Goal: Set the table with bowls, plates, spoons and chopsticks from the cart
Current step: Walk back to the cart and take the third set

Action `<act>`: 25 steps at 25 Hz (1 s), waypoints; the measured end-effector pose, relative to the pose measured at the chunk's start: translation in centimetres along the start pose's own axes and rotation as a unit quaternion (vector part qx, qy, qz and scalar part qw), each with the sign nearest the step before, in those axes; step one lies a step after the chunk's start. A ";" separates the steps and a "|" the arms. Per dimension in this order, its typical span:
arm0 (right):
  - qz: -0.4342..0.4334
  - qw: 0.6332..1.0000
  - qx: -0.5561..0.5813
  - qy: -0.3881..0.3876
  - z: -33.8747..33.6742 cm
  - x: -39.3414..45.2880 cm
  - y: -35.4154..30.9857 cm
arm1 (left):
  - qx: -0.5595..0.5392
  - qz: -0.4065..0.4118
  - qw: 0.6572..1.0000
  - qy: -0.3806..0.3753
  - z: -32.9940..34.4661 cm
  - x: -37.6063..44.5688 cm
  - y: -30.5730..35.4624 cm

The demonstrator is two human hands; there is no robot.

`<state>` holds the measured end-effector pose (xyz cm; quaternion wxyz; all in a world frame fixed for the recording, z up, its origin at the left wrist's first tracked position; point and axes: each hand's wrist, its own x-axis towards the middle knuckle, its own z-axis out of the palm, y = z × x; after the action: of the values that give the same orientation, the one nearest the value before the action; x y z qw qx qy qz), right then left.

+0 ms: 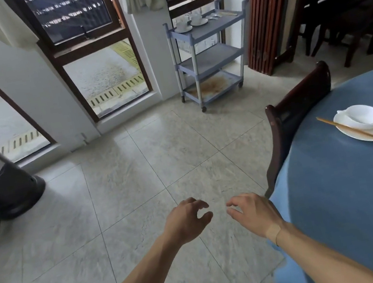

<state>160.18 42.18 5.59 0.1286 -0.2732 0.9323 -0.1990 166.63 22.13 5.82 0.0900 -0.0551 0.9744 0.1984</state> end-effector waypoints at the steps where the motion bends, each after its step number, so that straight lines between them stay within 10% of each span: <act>1: 0.000 1.000 0.001 -0.002 -0.6 1.6 0.6 | -0.002 0.001 1.000 -0.002 -0.5 1.9 0.1; 25: 0.117 0.993 -0.013 0.015 -9.7 45.6 6.7 | 0.017 0.120 0.990 -0.069 -12.9 49.0 -9.8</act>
<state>116.40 24.71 5.26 0.1334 -0.1607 0.9622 -0.1747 118.11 4.53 4.10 0.1340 0.0777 0.9686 0.1946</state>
